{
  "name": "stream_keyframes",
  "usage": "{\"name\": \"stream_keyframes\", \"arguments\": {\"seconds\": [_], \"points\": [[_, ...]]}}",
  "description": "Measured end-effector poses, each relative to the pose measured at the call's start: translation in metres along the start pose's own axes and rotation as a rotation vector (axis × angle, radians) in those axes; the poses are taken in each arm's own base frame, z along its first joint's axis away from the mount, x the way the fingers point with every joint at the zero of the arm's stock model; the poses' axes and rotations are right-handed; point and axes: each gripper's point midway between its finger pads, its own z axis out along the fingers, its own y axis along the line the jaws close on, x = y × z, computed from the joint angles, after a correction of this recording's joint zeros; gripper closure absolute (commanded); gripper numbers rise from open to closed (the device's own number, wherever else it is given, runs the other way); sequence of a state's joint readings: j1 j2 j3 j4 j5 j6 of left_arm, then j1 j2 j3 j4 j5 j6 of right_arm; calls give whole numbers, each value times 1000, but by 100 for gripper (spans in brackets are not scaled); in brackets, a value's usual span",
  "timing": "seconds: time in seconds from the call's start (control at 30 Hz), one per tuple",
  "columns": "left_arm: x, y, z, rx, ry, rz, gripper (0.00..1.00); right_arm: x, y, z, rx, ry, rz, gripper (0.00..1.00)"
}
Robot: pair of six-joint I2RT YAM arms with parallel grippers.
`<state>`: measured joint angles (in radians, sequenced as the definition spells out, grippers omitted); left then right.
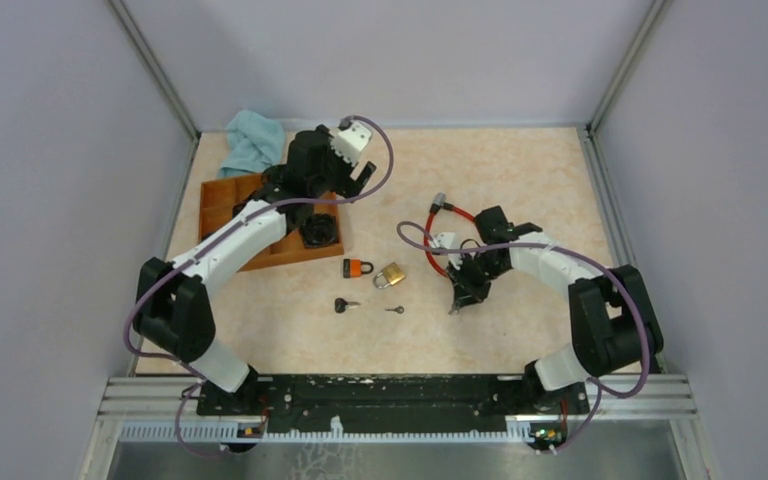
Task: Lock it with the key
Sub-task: Place the key at the center of the board.
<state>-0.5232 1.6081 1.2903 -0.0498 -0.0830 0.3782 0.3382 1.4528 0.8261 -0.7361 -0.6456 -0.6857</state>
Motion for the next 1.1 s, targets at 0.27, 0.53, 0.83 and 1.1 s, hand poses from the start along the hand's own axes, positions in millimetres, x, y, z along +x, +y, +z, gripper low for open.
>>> {"name": "stream_keyframes", "arguments": {"seconds": [0.27, 0.53, 0.83, 1.1], "points": [[14, 22, -19, -52, 21, -17, 0, 11, -8, 7, 41, 74, 13, 83], [32, 23, -39, -58, 41, -38, 0, 15, -24, 3, 134, 106, 39, 43], [43, 34, -77, -96, 23, -60, 0, -7, -38, -28, 304, 20, 11, 12], [48, 54, -106, -152, 5, -79, 0, -33, -69, -82, 521, -89, 107, 2]]}}
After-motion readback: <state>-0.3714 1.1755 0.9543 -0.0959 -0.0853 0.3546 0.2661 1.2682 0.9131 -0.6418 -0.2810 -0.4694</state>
